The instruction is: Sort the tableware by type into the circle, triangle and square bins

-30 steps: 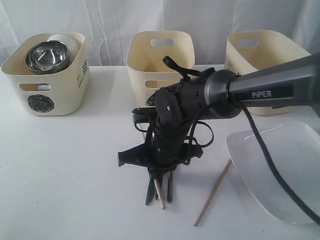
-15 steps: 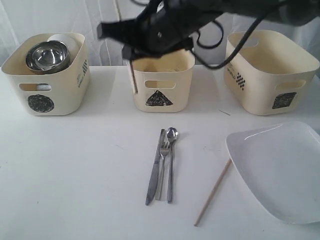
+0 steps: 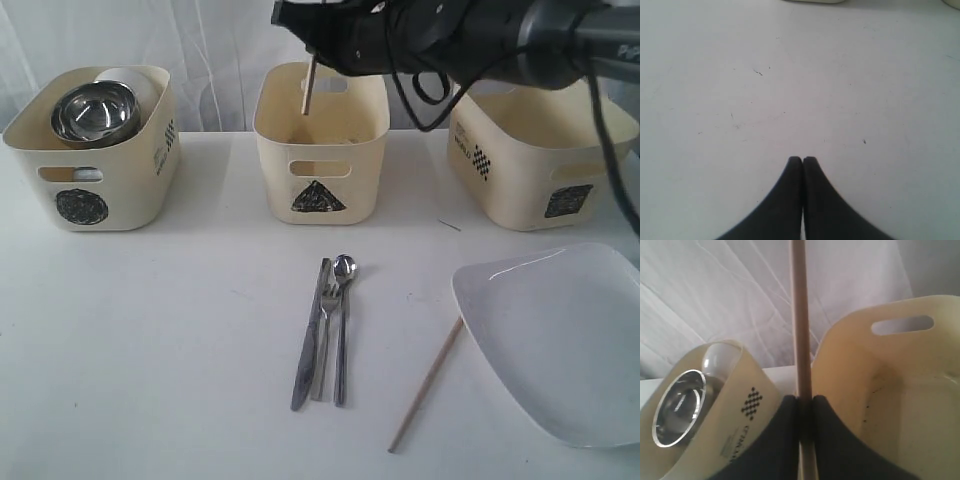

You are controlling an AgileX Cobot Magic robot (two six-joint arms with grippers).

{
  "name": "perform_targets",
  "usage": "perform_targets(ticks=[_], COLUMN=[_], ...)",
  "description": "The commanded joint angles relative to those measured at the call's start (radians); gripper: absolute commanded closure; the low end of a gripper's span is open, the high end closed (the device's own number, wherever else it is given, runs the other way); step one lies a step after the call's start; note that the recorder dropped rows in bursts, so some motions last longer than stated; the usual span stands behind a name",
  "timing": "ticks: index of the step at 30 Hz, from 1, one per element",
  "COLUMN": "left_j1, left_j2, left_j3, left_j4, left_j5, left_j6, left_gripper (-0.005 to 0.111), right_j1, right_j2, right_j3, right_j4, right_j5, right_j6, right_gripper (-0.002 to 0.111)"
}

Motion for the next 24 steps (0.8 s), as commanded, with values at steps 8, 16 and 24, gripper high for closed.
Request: perform_targets(ticks=[8,16,24], left_j1=[0.000,0.000,0.000], left_j2=[-0.004,-0.004,-0.004], left_j3=[0.006,0.006,0.006], left_j4=[-0.007,-0.007,-0.007], left_j5=[-0.001,-0.001,-0.001], left_j6=[0.003,0.003,0.003], left_gripper=[0.107,0.107,0.107], right_j1=[-0.001,0.003,0.028], right_j2=[0.140,0.145,0.145], right_j3=[-0.005,-0.005,-0.005], right_j4=[-0.077,-0.130,-0.130], right_j5=[-0.156,-0.152,-0.152], right_j6=[-0.090,-0.090,-0.090], right_gripper=[0.108,0.108,0.108])
